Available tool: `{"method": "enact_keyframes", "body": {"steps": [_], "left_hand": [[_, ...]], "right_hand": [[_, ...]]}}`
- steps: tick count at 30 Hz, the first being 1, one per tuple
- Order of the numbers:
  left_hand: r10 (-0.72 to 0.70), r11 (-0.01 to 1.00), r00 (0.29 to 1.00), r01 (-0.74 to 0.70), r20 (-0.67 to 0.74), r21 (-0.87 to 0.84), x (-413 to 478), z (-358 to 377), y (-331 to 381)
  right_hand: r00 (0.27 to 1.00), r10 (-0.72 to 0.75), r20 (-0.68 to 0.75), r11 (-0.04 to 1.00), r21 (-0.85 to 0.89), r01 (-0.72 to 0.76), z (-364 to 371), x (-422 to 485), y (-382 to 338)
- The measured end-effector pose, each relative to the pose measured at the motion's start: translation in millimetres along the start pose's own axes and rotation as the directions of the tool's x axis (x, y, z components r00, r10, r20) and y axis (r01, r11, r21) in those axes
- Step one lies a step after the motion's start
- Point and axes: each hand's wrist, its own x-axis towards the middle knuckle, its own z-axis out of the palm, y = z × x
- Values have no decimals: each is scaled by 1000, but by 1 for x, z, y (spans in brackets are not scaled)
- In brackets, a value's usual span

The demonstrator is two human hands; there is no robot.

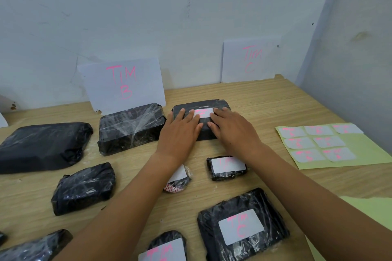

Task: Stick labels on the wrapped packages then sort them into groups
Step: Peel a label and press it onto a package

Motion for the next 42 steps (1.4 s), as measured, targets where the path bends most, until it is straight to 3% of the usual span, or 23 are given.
{"method": "enact_keyframes", "body": {"steps": [3,6,9,18,24,35,42], "left_hand": [[-1,999,998,-3,-67,-48,2,-2,5],[70,987,996,-77,-52,-139,1,-5,7],[50,981,999,-53,-22,-185,-2,-12,10],[-50,998,999,50,7,-23,-1,-4,5],[-103,990,994,100,-31,-100,-10,-8,18],[128,921,985,-161,-114,-356,-18,-19,95],[206,885,978,-186,2,-427,-8,-10,143]], "right_hand": [[999,39,-26,999,-24,-40,0,-1,-3],[998,31,-57,999,-40,-33,1,-4,-4],[999,12,-31,999,-33,-13,-2,-7,-3],[995,68,-72,998,7,-68,1,-6,-7],[978,145,-148,989,18,-144,-12,-21,-1],[950,251,-184,963,147,-226,-48,-91,68],[928,355,-112,928,166,-334,-51,-129,106]]}}
